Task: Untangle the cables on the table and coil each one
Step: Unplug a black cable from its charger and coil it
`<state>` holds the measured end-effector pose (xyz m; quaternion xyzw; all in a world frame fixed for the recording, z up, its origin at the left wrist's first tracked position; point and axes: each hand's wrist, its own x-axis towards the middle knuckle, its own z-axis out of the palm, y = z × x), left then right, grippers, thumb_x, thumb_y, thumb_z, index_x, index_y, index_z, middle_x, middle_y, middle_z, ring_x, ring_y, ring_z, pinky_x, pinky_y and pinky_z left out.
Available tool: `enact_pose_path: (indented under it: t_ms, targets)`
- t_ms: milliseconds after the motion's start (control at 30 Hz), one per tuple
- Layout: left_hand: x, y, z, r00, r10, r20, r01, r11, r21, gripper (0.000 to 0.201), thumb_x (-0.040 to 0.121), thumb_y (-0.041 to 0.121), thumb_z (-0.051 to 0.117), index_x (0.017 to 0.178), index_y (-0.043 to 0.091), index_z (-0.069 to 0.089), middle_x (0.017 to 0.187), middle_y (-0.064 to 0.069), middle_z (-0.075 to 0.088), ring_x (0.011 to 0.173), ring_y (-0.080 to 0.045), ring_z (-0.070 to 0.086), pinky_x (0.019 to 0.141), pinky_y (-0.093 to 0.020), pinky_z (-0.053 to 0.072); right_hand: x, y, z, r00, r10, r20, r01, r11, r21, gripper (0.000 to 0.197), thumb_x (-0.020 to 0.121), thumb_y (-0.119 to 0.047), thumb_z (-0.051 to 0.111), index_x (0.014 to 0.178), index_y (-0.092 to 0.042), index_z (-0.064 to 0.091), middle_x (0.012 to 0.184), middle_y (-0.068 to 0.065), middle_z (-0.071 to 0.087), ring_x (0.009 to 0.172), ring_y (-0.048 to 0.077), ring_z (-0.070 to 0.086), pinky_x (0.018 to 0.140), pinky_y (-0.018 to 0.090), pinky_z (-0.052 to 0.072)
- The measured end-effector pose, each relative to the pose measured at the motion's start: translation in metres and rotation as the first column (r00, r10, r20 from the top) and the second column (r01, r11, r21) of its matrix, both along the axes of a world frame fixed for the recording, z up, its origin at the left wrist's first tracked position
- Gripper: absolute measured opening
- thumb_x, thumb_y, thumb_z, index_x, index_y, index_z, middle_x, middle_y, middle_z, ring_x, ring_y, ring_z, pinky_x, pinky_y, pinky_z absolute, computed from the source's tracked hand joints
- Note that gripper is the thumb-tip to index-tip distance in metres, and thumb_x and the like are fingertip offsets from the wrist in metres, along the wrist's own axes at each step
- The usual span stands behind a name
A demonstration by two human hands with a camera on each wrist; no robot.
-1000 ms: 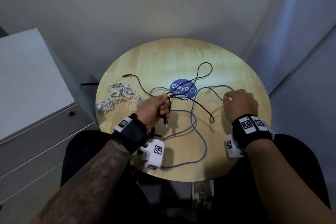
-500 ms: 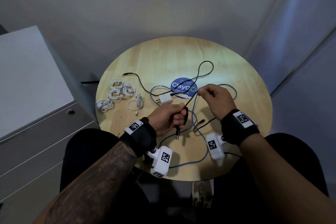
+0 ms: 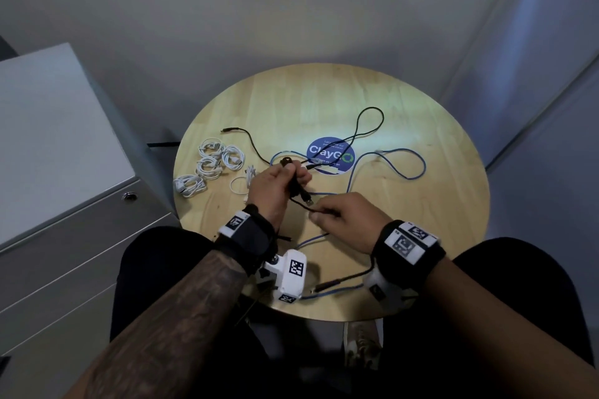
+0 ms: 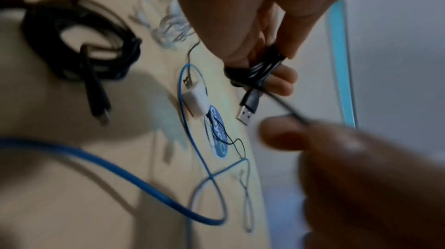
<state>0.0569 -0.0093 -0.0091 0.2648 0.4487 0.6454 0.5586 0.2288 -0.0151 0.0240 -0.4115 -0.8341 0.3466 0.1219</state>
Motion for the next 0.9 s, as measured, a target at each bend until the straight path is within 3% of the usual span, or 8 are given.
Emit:
enact_pose_path:
  t_ms: [67, 133, 233, 433, 500, 600, 733, 900]
  targets:
    - [0.003, -0.003, -0.001, 0.970, -0.015, -0.244, 0.014, 1.000, -0.007, 0.016, 0.099, 0.004, 0.050, 0.092, 0.003, 0.065, 0.076, -0.007, 0.068, 0.079, -0.024, 0.067, 0.083, -0.034, 0.056, 0.003, 0.002, 0.014, 0.991, -0.077, -0.111, 0.072, 0.996, -0.048, 0.011, 0.091, -0.016, 0.063, 0.092, -0.015, 0.074, 0.071, -0.012, 0.066, 0.064, 0.000, 0.057, 0.067, 0.027, 0.047]
    - [0.005, -0.007, -0.003, 0.854, -0.092, -0.512, 0.085, 0.996, -0.037, 0.019, 0.098, 0.004, 0.051, 0.088, 0.010, 0.066, 0.075, -0.004, 0.068, 0.069, -0.012, 0.065, 0.071, -0.026, 0.055, 0.010, 0.006, 0.029, 0.942, -0.191, -0.277, 0.166, 0.980, -0.114, 0.018, 0.091, -0.003, 0.060, 0.099, -0.009, 0.075, 0.063, -0.023, 0.063, 0.059, -0.008, 0.057, 0.061, 0.008, 0.040]
    - [0.005, -0.012, -0.004, 0.726, -0.280, -0.628, 0.236, 0.959, -0.155, 0.024, 0.099, 0.009, 0.049, 0.082, 0.003, 0.065, 0.066, -0.004, 0.065, 0.062, -0.018, 0.059, 0.056, -0.027, 0.044, 0.026, 0.020, 0.047, 0.813, -0.336, -0.475, 0.289, 0.942, -0.171, 0.021, 0.096, -0.002, 0.055, 0.105, -0.010, 0.071, 0.062, -0.024, 0.059, 0.054, -0.004, 0.052, 0.053, 0.007, 0.038]
    - [0.018, -0.018, 0.023, 0.830, -0.536, -0.154, 0.512, 0.842, -0.170, 0.033, 0.099, 0.020, 0.046, 0.071, 0.004, 0.055, 0.050, -0.002, 0.036, 0.045, -0.017, 0.036, 0.059, -0.030, 0.043, 0.043, 0.048, 0.017, 0.811, -0.441, -0.384, 0.501, 0.863, 0.067, 0.016, 0.095, -0.022, 0.060, 0.103, -0.031, 0.071, 0.089, -0.020, 0.067, 0.085, 0.000, 0.062, 0.076, 0.018, 0.046]
    - [0.015, -0.018, 0.029, 0.847, -0.519, 0.114, 0.530, 0.838, -0.130, 0.029, 0.094, 0.023, 0.047, 0.070, 0.008, 0.052, 0.049, 0.003, 0.031, 0.043, -0.013, 0.032, 0.055, -0.029, 0.043, 0.041, 0.048, -0.001, 0.841, -0.461, -0.285, 0.501, 0.861, 0.084, 0.012, 0.093, -0.030, 0.061, 0.100, -0.031, 0.071, 0.088, -0.014, 0.069, 0.084, 0.010, 0.064, 0.077, 0.031, 0.053]
    - [0.003, -0.014, 0.033, 0.829, -0.378, 0.412, 0.426, 0.904, -0.026, 0.025, 0.090, 0.023, 0.042, 0.071, 0.011, 0.052, 0.051, 0.005, 0.031, 0.043, -0.010, 0.033, 0.055, -0.027, 0.043, 0.022, 0.032, -0.017, 0.935, -0.342, -0.094, 0.350, 0.933, 0.085, 0.015, 0.095, -0.033, 0.057, 0.096, -0.027, 0.070, 0.080, -0.007, 0.070, 0.074, 0.016, 0.063, 0.074, 0.035, 0.054]
    - [-0.012, -0.011, 0.029, 0.832, -0.186, 0.522, 0.240, 0.970, -0.038, 0.026, 0.095, 0.021, 0.037, 0.075, 0.010, 0.050, 0.053, 0.005, 0.033, 0.044, -0.010, 0.035, 0.057, -0.026, 0.043, -0.001, 0.009, -0.023, 0.976, -0.179, -0.121, 0.183, 0.983, 0.017, 0.018, 0.097, -0.027, 0.056, 0.105, -0.026, 0.072, 0.068, -0.013, 0.063, 0.072, 0.016, 0.062, 0.073, 0.032, 0.053]
    - [-0.014, -0.013, 0.026, 0.821, -0.075, 0.567, 0.139, 0.988, -0.071, 0.028, 0.098, 0.019, 0.037, 0.077, 0.008, 0.052, 0.056, 0.003, 0.036, 0.046, -0.011, 0.039, 0.061, -0.027, 0.047, -0.005, 0.007, -0.024, 0.990, -0.097, -0.098, 0.095, 0.995, -0.020, 0.028, 0.098, -0.021, 0.055, 0.123, -0.026, 0.068, 0.062, -0.035, 0.048, 0.064, -0.015, 0.050, 0.069, 0.013, 0.037]
